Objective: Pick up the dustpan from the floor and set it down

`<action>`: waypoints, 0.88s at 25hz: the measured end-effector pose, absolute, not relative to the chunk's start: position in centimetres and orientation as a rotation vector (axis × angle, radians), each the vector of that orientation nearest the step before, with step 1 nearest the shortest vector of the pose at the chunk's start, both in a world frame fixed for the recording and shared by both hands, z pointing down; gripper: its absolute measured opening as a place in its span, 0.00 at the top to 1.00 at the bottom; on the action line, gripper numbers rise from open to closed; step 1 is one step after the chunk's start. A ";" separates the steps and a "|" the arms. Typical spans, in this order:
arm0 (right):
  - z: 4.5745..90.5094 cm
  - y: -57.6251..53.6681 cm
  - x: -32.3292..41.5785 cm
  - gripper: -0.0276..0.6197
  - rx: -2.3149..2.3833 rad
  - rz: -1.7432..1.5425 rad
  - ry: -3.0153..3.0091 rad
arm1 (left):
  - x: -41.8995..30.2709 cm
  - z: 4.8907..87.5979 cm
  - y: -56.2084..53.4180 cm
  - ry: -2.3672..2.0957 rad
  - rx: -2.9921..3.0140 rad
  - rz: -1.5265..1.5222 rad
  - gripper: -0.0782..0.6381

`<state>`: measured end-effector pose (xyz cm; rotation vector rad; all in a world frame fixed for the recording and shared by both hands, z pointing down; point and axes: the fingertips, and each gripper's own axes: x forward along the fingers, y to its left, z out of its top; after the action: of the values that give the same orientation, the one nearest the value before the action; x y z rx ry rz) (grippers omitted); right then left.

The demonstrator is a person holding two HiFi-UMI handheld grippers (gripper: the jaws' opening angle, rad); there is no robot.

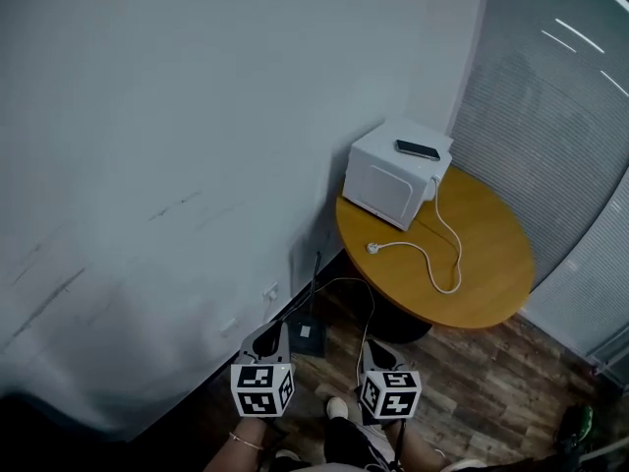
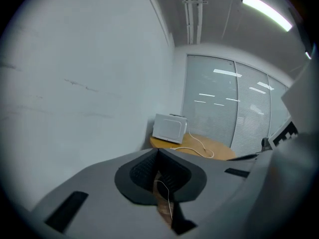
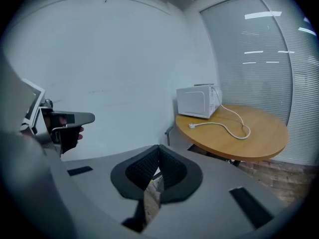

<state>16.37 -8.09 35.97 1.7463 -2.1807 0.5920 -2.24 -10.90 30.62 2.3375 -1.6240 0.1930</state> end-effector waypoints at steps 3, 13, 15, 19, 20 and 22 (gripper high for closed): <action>33.7 -7.0 16.4 0.91 1.750 0.553 -2.197 | -2.8 28.8 -9.1 -1.659 2.325 0.191 0.87; 30.3 -6.6 18.4 0.91 1.732 0.482 -2.223 | 0.7 27.0 -6.2 -1.706 2.326 0.198 0.87; 30.4 -6.6 18.7 0.91 1.727 0.503 -2.233 | 1.2 27.3 -6.1 -1.706 2.316 0.227 0.87; 30.6 -6.6 19.2 0.91 1.717 0.520 -2.244 | 1.9 27.6 -6.2 -1.707 2.316 0.271 0.87; 30.4 -6.6 19.1 0.91 1.713 0.508 -2.245 | 2.0 27.4 -6.2 -1.707 2.317 0.270 0.87; 30.2 -6.8 18.8 0.91 1.706 0.485 -2.253 | 1.9 27.1 -6.3 -1.711 2.321 0.265 0.87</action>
<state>18.83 -6.79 30.18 1.7065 -2.2527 0.4849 1.91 -6.31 27.07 2.3209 -1.7113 0.2653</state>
